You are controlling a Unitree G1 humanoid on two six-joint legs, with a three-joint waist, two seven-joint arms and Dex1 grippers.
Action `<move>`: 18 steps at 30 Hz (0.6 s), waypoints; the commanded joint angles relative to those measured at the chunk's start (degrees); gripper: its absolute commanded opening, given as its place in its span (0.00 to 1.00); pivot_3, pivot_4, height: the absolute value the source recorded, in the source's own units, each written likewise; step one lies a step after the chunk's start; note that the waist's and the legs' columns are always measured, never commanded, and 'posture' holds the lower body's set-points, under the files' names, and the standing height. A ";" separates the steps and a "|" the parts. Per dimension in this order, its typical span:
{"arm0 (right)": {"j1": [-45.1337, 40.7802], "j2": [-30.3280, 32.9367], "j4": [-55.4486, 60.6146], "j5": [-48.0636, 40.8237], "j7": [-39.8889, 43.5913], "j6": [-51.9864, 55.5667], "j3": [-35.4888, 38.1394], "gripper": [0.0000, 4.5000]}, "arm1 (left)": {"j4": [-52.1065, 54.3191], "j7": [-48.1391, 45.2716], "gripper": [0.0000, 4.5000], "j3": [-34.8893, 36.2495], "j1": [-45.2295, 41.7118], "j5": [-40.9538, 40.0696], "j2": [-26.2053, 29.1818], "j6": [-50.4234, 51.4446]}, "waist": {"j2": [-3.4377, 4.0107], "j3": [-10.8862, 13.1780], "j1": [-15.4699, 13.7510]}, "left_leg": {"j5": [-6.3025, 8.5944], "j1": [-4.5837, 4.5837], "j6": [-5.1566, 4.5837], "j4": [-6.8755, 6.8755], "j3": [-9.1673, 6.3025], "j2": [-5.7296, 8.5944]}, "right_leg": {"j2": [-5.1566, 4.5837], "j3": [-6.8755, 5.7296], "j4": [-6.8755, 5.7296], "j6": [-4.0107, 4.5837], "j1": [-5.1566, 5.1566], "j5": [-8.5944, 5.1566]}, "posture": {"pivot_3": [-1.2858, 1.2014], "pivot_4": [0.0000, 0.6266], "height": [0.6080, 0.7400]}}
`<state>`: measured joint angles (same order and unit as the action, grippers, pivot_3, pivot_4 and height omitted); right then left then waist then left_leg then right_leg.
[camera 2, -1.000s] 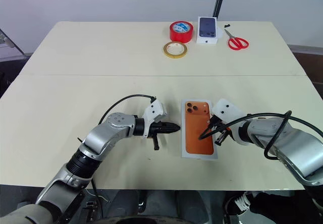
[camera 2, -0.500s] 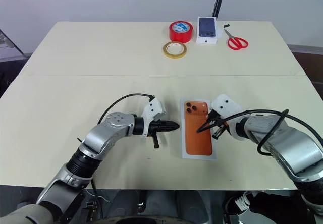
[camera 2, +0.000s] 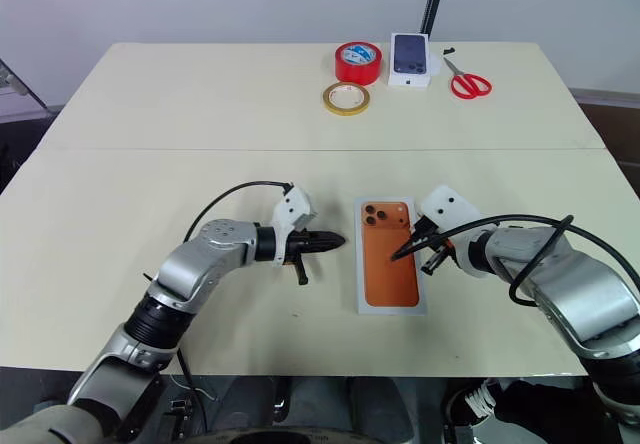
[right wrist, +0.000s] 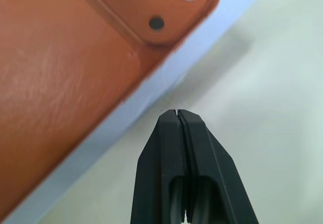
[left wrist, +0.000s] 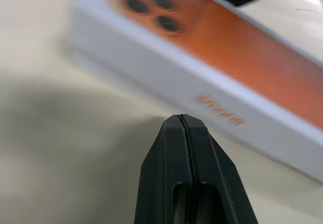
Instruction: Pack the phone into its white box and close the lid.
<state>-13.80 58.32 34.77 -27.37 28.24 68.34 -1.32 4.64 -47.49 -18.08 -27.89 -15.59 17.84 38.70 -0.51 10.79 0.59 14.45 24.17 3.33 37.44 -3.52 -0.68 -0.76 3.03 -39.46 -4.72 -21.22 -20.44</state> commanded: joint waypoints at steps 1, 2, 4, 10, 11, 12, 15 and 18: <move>2.03 3.49 2.41 0.20 2.85 -1.32 5.45 0.01 | 2.21 -1.16 0.00 2.13 -0.37 -1.45 1.71 -0.11 | 0.00 0.00 -0.02 | 0.00 0.00 0.00 0.00 0.00 0.01 | -0.01 0.00 0.00 0.00 0.00 0.00 | 0.52 0.24 1.00; 2.88 4.15 2.77 -0.11 4.06 -2.11 6.67 0.01 | 2.46 -1.42 0.00 2.40 -0.60 -1.53 2.11 -0.54 | 0.00 0.00 0.00 | 0.00 0.00 0.00 0.01 0.00 0.01 | -0.01 0.00 0.00 0.00 0.00 0.00 | 0.52 0.24 1.00; 4.41 4.87 3.64 -1.31 6.65 -3.28 9.26 0.01 | 2.35 -0.98 0.00 3.49 -1.82 -2.11 1.56 -0.71 | 0.00 0.00 0.00 | 0.00 -0.01 0.00 0.01 0.01 0.01 | 0.00 0.00 0.00 0.00 0.02 0.00 | 0.52 0.24 1.00; 10.16 5.93 7.70 -4.84 12.94 -3.81 14.42 0.01 | 3.38 -2.09 0.00 2.59 -4.99 -3.46 -0.59 -0.40 | -0.01 -0.01 -0.08 | 0.00 -0.01 0.00 0.05 0.00 0.02 | 0.01 -0.04 0.01 -0.01 0.09 0.00 | 0.52 0.24 1.00; 11.99 6.52 8.49 -4.32 13.55 -4.49 14.46 0.01 | 3.31 -2.66 0.00 1.73 -5.31 -3.19 -0.45 -0.55 | -0.01 -0.01 -0.05 | 0.00 -0.02 0.00 0.05 0.00 0.02 | 0.00 -0.03 0.01 -0.01 0.09 0.00 | 0.52 0.24 1.00; 13.89 6.84 9.09 -3.74 13.75 -4.92 14.54 0.01 | 3.35 -3.40 0.00 0.67 -5.51 -2.72 -0.20 -1.05 | -0.01 -0.01 -0.01 | 0.00 -0.03 0.00 0.04 0.00 0.02 | 0.01 -0.03 0.01 -0.01 0.10 0.00 | 0.52 0.24 1.00; 18.45 6.94 9.96 -2.68 13.41 -5.34 15.22 0.01 | 3.60 -5.11 0.00 -1.72 -5.54 -1.84 0.62 -1.99 | -0.01 -0.01 0.01 | 0.00 -0.09 -0.01 0.03 -0.01 0.01 | 0.04 -0.03 0.01 -0.01 0.14 0.00 | 0.52 0.24 1.00; 22.14 7.03 11.31 -2.32 13.82 -5.78 15.69 0.01 | 3.61 -5.68 0.00 -2.97 -5.03 -1.34 1.08 -2.88 | -0.01 -0.01 0.04 | 0.00 -0.13 0.00 0.04 0.00 0.01 | 0.04 -0.03 0.00 -0.01 0.17 0.00 | 0.52 0.24 1.00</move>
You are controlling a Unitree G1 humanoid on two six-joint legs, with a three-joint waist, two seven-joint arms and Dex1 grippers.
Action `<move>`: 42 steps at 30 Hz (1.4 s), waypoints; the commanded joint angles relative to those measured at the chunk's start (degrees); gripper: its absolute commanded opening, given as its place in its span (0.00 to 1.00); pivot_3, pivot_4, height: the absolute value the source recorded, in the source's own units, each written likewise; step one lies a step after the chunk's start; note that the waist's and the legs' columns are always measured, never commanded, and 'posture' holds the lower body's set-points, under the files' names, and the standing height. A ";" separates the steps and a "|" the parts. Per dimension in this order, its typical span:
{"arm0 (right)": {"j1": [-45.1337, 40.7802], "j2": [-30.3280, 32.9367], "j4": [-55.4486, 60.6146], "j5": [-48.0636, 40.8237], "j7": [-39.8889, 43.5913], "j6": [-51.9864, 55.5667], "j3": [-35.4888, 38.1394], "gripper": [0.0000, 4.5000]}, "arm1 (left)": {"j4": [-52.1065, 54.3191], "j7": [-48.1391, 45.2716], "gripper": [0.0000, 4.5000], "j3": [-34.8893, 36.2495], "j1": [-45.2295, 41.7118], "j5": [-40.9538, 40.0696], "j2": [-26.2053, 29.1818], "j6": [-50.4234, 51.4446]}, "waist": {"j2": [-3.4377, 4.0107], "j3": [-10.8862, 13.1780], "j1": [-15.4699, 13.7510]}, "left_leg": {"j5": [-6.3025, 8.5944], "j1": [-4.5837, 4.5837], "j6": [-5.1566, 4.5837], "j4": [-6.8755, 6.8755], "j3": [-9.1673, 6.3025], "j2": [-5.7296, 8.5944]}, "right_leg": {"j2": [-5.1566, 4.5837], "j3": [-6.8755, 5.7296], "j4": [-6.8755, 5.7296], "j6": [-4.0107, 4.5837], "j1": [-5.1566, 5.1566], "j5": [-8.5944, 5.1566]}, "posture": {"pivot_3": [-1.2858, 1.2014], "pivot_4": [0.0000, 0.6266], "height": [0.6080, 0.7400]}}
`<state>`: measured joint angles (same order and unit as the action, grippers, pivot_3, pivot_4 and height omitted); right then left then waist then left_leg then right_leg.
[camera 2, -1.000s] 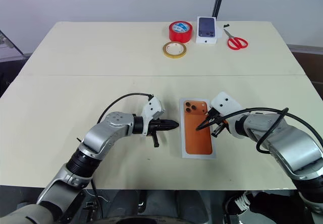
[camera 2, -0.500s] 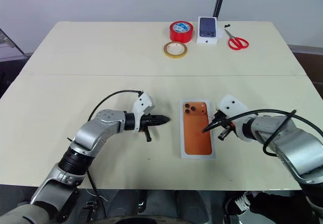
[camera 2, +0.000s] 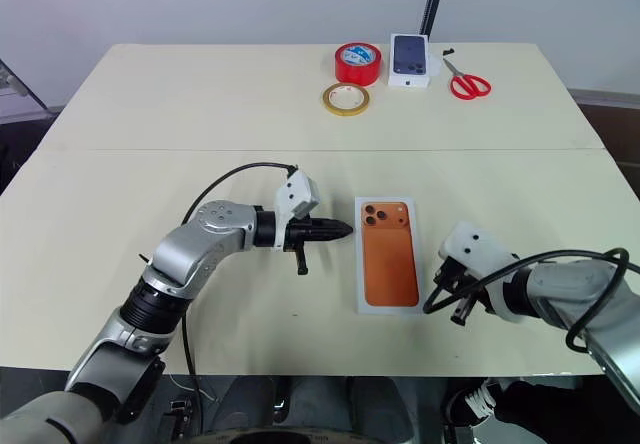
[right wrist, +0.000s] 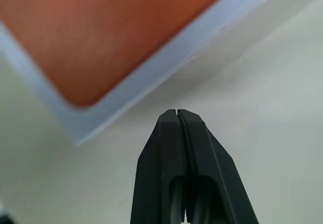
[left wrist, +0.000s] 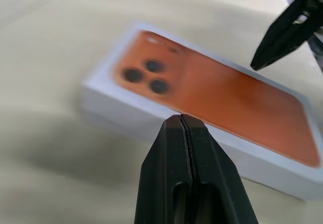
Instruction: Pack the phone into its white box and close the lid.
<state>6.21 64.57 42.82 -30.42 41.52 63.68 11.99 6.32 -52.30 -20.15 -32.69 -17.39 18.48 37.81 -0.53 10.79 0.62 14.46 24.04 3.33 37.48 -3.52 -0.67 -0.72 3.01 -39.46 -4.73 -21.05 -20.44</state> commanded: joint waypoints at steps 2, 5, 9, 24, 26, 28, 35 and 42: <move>4.70 1.22 4.33 1.07 1.33 -1.83 2.56 0.01 | 1.91 -1.17 0.00 -1.33 0.19 0.75 0.75 -2.70 | 0.00 0.00 0.00 | 0.00 -0.06 0.00 -0.02 -0.01 -0.01 | 0.02 0.00 0.00 0.00 0.05 0.00 | 0.52 0.24 1.00; 9.11 1.64 6.44 1.11 3.63 -3.68 3.46 0.01 | 1.83 -1.17 0.00 -1.32 0.56 0.75 0.93 -2.92 | 0.00 0.00 -0.03 | 0.00 -0.09 0.00 -0.02 -0.01 -0.01 | 0.02 0.00 0.03 0.00 0.10 0.00 | 0.52 0.24 1.00; 10.06 0.45 7.76 1.03 3.26 -4.78 1.78 0.01 | 1.37 -0.71 0.00 -0.72 1.01 0.59 1.38 -2.56 | -0.02 0.01 -0.02 | 0.01 -0.28 -0.01 -0.03 -0.01 0.00 | 0.02 0.00 0.09 -0.01 0.30 -0.01 | 0.52 0.24 1.00; 2.57 -1.38 6.74 -2.26 1.86 -2.18 1.49 0.01 | 2.19 0.23 0.00 -0.65 2.24 0.32 2.31 -2.01 | -0.02 0.01 0.00 | 0.01 -0.57 -0.01 -0.16 -0.01 0.00 | 0.01 0.01 0.17 -0.01 0.55 -0.01 | 0.52 0.24 1.00; 3.02 -0.34 5.61 -0.40 1.53 -3.06 1.21 0.01 | 2.00 0.36 0.00 -0.51 2.39 0.43 2.38 -2.08 | -0.02 0.01 0.00 | 0.01 -0.57 -0.01 -0.16 -0.01 0.00 | 0.01 0.01 0.17 -0.01 0.55 -0.01 | 0.52 0.24 1.00; 2.38 0.05 3.75 1.24 0.66 -3.80 1.05 0.01 | 1.60 0.97 0.00 -0.01 2.33 0.52 2.11 -2.25 | -0.02 0.01 -0.02 | 0.01 -0.57 -0.01 -0.15 0.00 0.00 | 0.00 0.01 0.17 -0.01 0.55 -0.01 | 0.52 0.24 1.00; -1.31 -0.49 3.68 -3.14 5.32 -5.80 6.02 0.01 | -4.66 8.17 0.00 3.36 -3.24 0.21 -5.81 -0.94 | -0.05 0.03 -0.56 | 0.01 -0.54 -0.01 -0.12 -0.03 0.03 | -0.02 -0.01 0.19 -0.01 0.56 -0.01 | 0.52 0.24 1.00; 1.24 -1.78 6.86 -3.85 4.54 -5.88 2.52 0.01 | -13.57 7.89 0.00 -4.67 -7.05 7.64 -8.08 -4.43 | -0.05 0.02 -0.84 | 0.04 -0.59 -0.06 -0.13 0.01 0.03 | 0.00 0.02 0.22 -0.02 0.59 -0.01 | 0.52 0.24 1.00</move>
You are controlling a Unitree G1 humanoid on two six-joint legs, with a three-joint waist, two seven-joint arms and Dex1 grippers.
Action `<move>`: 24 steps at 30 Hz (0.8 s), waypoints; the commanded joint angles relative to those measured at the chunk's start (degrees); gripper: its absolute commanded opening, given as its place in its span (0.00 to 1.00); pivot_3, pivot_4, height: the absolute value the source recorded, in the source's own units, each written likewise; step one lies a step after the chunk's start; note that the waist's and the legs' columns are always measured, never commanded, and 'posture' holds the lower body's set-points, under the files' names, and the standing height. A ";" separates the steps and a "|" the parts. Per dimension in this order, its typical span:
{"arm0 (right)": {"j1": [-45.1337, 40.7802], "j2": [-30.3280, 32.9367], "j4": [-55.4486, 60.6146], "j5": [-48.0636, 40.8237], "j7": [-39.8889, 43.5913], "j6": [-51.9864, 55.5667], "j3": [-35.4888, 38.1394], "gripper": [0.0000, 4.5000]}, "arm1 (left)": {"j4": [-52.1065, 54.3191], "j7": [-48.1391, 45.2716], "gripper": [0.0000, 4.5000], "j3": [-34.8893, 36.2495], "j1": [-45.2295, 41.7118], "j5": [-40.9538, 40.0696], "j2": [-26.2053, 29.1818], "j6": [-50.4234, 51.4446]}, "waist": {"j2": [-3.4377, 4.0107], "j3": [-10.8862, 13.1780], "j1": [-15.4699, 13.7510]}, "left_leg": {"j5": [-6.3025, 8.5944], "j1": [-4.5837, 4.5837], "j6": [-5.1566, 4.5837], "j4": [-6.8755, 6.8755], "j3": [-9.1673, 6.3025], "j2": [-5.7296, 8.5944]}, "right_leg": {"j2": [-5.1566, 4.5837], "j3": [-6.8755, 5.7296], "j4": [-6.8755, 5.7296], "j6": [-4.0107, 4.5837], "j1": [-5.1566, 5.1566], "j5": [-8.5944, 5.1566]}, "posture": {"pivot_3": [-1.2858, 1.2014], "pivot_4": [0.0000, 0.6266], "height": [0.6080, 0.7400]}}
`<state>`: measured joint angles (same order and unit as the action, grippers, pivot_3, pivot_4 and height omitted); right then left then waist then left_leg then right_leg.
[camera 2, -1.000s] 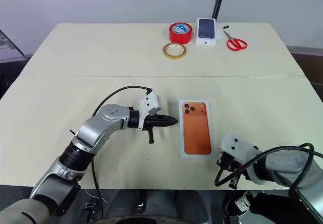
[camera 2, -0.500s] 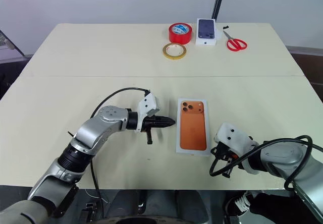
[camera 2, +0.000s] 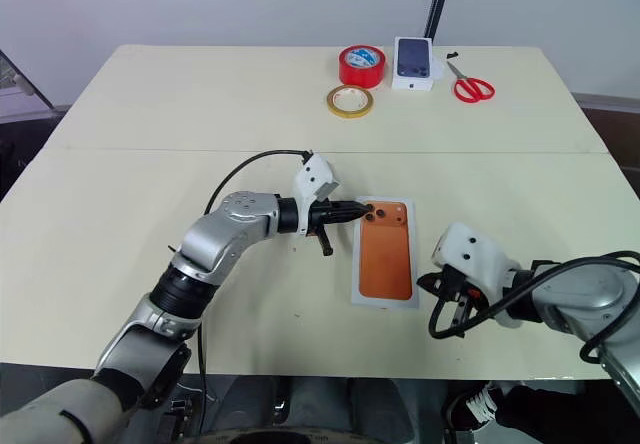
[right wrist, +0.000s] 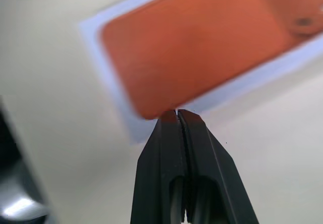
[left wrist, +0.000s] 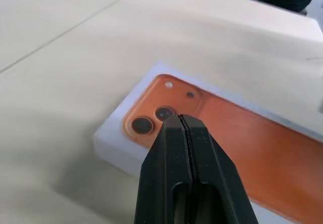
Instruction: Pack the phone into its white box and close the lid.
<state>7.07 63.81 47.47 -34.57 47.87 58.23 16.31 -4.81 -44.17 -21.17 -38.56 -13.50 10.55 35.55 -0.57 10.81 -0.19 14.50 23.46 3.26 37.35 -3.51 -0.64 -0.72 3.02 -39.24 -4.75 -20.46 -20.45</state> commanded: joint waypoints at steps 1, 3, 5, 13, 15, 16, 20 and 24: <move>0.45 -1.42 2.20 0.79 -2.88 -0.14 -3.06 0.01 | -3.71 -0.20 0.00 -5.06 -1.41 5.27 -0.10 -2.76 | -0.01 0.00 -0.08 | 0.00 0.00 0.00 0.00 0.00 0.00 | 0.00 0.00 0.00 0.00 0.00 0.00 | 0.52 0.24 1.00; 0.34 -2.06 2.19 1.33 -4.62 0.44 -4.86 0.01 | -5.14 -0.23 0.00 -6.23 -1.48 6.83 -0.14 -3.59 | -0.01 -0.03 -0.32 | 0.00 0.00 0.00 0.02 -0.02 0.00 | 0.00 -0.01 0.00 0.00 0.02 0.00 | 0.52 0.24 1.00; 0.46 -2.54 2.48 2.32 -6.46 0.75 -7.19 0.01 | -4.75 -0.48 0.00 -5.65 -0.94 6.66 -0.07 -3.78 | -0.02 -0.05 -0.45 | 0.00 0.00 0.00 0.03 0.00 0.04 | -0.05 0.00 0.00 0.00 0.04 0.00 | 0.52 0.24 1.00; -5.69 -8.72 0.09 4.44 -12.70 -3.92 -5.35 0.01 | 6.31 -0.30 0.00 9.99 5.09 -0.59 6.74 -4.32 | -0.15 -0.12 1.12 | -0.01 -0.05 0.01 -0.06 -0.02 -0.12 | 0.01 0.02 -0.03 0.01 -0.02 0.00 | 0.52 0.24 1.00; -7.13 -10.54 -2.50 6.66 -14.05 -7.33 -4.72 0.01 | 8.49 -0.19 0.00 15.24 7.72 -2.27 10.36 -4.60 | -0.14 -0.12 1.21 | -0.01 -0.05 0.02 -0.08 -0.02 -0.17 | 0.03 0.02 -0.03 0.01 -0.04 0.00 | 0.52 0.24 1.00; -7.75 -10.82 -4.59 8.09 -14.24 -9.28 -4.82 0.01 | 9.43 -0.07 0.00 18.25 9.38 -3.20 12.31 -4.44 | -0.14 -0.12 1.16 | -0.01 -0.05 0.02 -0.10 -0.01 -0.17 | 0.02 0.02 -0.03 0.01 -0.06 0.00 | 0.52 0.24 1.00; -12.78 -13.98 -13.71 6.38 -12.84 -11.57 -3.95 0.01 | 10.98 0.53 0.00 30.32 16.92 -6.56 19.90 -3.84 | -0.13 -0.12 1.07 | -0.01 -0.06 0.03 -0.12 0.02 -0.15 | -0.05 0.02 0.00 0.01 -0.06 0.00 | 0.52 0.24 1.00; -15.16 -15.90 -20.98 6.48 -9.76 -15.92 -4.59 0.01 | 11.81 1.31 0.00 36.97 23.76 -7.20 24.33 -5.28 | -0.14 -0.10 0.50 | -0.01 -0.03 0.02 -0.12 -0.03 -0.08 | -0.15 0.00 0.02 0.01 -0.04 0.00 | 0.52 0.24 1.00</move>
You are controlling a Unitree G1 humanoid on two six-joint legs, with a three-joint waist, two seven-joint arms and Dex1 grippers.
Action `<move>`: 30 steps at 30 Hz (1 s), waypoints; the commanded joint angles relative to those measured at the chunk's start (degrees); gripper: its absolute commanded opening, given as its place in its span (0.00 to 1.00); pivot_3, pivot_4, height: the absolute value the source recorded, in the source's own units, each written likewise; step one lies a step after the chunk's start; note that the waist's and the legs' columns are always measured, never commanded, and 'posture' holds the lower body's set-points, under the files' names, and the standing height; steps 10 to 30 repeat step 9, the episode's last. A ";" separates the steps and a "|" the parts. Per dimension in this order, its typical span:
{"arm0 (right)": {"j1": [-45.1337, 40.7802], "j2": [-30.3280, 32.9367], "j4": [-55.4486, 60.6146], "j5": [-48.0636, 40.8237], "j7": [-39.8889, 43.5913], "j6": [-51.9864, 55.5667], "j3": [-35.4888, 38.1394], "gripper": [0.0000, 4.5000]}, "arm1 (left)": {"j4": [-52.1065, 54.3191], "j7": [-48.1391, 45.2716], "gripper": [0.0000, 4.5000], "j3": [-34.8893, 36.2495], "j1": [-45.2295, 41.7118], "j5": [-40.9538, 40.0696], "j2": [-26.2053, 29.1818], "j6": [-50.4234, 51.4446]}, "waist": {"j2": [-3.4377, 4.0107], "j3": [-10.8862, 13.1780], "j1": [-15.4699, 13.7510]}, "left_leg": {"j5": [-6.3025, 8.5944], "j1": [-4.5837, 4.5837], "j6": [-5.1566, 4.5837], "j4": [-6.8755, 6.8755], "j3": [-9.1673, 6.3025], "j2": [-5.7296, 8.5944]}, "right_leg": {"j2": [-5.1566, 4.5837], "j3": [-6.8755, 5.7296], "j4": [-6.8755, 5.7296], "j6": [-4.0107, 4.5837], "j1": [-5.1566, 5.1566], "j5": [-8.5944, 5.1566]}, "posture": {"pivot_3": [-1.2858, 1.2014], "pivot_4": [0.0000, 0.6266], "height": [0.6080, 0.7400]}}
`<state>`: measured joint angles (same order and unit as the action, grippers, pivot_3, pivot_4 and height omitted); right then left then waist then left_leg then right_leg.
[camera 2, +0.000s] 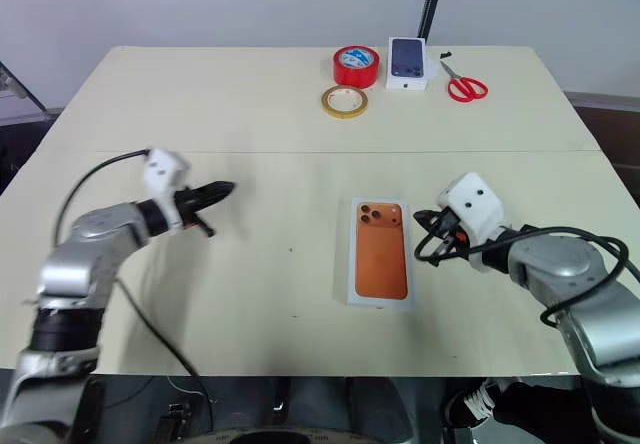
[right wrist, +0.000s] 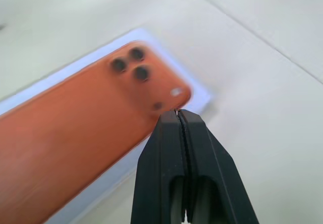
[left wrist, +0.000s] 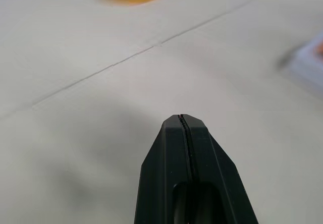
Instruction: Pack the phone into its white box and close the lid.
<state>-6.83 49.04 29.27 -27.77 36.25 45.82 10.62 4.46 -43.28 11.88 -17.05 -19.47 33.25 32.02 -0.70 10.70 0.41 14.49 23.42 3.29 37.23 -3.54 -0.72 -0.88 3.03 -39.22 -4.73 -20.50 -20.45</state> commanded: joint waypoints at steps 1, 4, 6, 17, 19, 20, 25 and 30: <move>-1.61 -1.86 -4.09 -0.37 2.19 -4.32 1.08 0.01 | 2.79 0.63 0.00 4.93 3.62 -1.36 2.04 -1.97 | -0.01 0.00 -0.15 | 0.00 0.00 0.00 0.00 0.00 0.03 | -0.03 0.00 0.01 0.00 0.02 0.00 | 0.52 0.24 1.00; -2.21 -3.52 -6.28 -0.10 2.44 -5.73 0.64 0.01 | 3.94 1.18 0.00 7.02 7.06 -1.77 2.86 -2.04 | -0.01 0.00 -0.11 | 0.00 0.00 0.00 0.01 0.02 0.08 | -0.11 0.00 0.02 0.00 0.04 0.00 | 0.52 0.24 1.00; -2.65 -4.39 -7.00 -0.14 2.49 -6.23 0.46 0.01 | 5.06 1.79 0.00 7.62 8.64 -2.25 2.89 -1.70 | -0.01 0.00 0.14 | 0.00 0.00 0.00 0.00 0.01 0.08 | -0.12 0.00 0.01 0.00 0.02 0.00 | 0.52 0.24 1.00; -3.11 -5.55 -6.97 -0.76 2.58 -6.25 0.08 0.01 | 5.74 2.53 0.00 7.67 9.38 -2.88 2.83 -1.54 | -0.01 0.00 0.30 | 0.01 0.00 0.00 -0.02 0.01 0.04 | -0.09 0.00 0.00 0.00 0.01 0.00 | 0.52 0.24 1.00; -3.11 -5.55 -6.97 -0.76 2.58 -6.25 0.08 0.01 | 5.74 2.53 0.00 7.67 9.38 -2.88 2.83 -1.54 | -0.01 0.00 0.30 | 0.01 0.00 0.00 -0.02 0.01 0.04 | -0.09 0.00 0.00 0.00 0.01 0.00 | 0.52 0.24 1.00; -3.11 -5.55 -6.97 -0.76 2.58 -6.25 0.08 0.01 | 5.74 2.53 0.00 7.67 9.38 -2.88 2.83 -1.54 | -0.01 0.00 0.30 | 0.01 0.00 0.00 -0.02 0.01 0.04 | -0.09 0.00 0.00 0.00 0.01 0.00 | 0.52 0.24 1.00; -3.11 -5.55 -6.97 -0.76 2.58 -6.25 0.08 0.01 | 5.74 2.53 0.00 7.67 9.38 -2.88 2.83 -1.54 | -0.01 0.00 0.30 | 0.01 0.00 0.00 -0.02 0.01 0.04 | -0.09 0.00 0.00 0.00 0.01 0.00 | 0.52 0.24 1.00; -3.11 -5.55 -6.97 -0.76 2.58 -6.25 0.08 0.01 | 5.74 2.53 0.00 7.67 9.38 -2.88 2.83 -1.54 | -0.01 0.00 0.30 | 0.01 0.00 0.00 -0.02 0.01 0.04 | -0.09 0.00 0.00 0.00 0.01 0.00 | 0.52 0.24 1.00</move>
